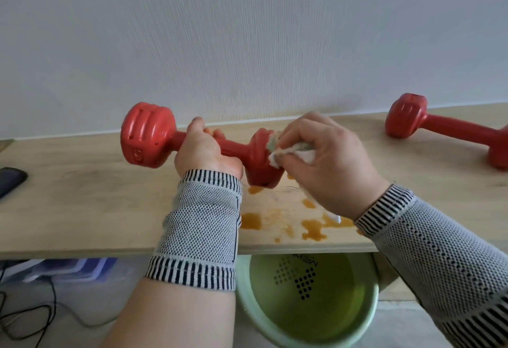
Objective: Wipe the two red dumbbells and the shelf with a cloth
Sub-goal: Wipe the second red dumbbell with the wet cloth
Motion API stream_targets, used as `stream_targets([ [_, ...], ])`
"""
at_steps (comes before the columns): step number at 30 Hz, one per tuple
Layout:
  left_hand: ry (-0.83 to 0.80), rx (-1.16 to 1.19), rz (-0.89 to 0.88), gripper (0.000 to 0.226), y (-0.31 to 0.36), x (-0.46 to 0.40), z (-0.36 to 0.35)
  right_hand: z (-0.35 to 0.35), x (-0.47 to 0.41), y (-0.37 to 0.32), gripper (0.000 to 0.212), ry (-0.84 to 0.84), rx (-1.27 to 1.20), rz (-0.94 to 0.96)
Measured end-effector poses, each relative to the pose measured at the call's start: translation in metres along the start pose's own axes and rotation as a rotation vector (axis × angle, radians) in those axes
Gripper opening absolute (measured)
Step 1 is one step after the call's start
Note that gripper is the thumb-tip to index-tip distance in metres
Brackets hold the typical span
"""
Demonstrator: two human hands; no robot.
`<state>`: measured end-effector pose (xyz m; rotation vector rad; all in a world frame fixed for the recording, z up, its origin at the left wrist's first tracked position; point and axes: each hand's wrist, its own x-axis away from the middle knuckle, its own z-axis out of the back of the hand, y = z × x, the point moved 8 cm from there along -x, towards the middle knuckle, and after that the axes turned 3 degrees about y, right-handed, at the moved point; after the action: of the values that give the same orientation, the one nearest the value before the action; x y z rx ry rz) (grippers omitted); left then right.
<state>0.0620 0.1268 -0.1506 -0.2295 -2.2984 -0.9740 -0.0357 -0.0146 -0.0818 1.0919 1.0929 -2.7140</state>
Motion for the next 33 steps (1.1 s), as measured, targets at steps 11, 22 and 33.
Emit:
stream_targets([
  [11,-0.046,0.031,0.008,0.02,-0.006,0.0,-0.002,0.004,-0.002,-0.001,0.008,0.018,0.069,0.017],
  [22,-0.197,0.071,-0.057,0.022,-0.002,0.003,-0.015,0.018,-0.01,0.016,0.008,0.03,0.003,-0.185],
  [33,-0.293,0.055,-0.117,0.039,0.003,0.008,-0.022,0.037,0.002,0.055,0.013,0.116,-0.387,-0.594],
])
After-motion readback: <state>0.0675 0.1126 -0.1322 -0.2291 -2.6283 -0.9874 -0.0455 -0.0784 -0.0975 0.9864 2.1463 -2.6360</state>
